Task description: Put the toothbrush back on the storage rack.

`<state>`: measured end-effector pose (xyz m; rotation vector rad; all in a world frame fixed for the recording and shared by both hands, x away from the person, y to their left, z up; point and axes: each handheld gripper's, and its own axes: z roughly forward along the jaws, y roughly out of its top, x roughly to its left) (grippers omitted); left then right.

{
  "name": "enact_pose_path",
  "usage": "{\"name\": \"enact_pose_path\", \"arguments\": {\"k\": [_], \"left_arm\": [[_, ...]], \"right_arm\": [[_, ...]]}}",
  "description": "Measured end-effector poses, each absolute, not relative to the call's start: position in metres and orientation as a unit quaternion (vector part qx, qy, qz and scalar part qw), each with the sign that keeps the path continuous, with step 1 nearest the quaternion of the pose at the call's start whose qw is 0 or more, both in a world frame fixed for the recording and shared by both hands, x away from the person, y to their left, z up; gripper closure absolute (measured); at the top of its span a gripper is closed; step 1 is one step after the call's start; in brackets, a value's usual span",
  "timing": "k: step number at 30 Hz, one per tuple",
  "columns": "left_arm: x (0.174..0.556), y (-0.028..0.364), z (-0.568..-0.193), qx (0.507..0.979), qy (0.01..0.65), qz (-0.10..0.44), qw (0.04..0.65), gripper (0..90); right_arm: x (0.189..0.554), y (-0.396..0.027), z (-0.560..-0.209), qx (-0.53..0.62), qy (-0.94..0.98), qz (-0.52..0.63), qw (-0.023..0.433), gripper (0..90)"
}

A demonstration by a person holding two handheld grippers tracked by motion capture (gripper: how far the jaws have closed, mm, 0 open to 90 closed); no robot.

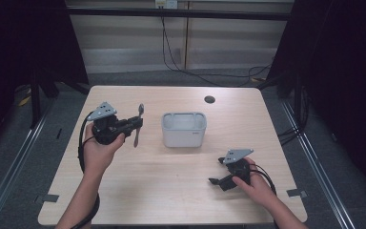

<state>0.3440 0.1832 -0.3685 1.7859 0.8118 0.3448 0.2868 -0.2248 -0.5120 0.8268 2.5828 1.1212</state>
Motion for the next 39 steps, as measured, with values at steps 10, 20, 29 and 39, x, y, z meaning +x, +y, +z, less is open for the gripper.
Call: {"name": "enact_pose_path", "arguments": {"k": [10,20,29,39], "left_arm": [[0.348,0.181,-0.366,0.737,0.352,0.151,0.557,80.9],[0.355,0.176,-0.36,0.726,0.355,0.156,0.568,80.9],[0.362,0.168,-0.356,0.726,0.353,0.154,0.57,80.9],[0.367,0.159,-0.346,0.724,0.346,0.157,0.575,80.9]], "right_arm": [[0.287,-0.225,-0.512,0.28,0.875,0.38,0.103,10.7],[0.287,-0.225,-0.512,0.281,0.875,0.38,0.104,10.7],[0.287,-0.225,-0.512,0.281,0.875,0.38,0.104,10.7],[0.287,-0.225,-0.512,0.281,0.875,0.38,0.104,10.7]]}}
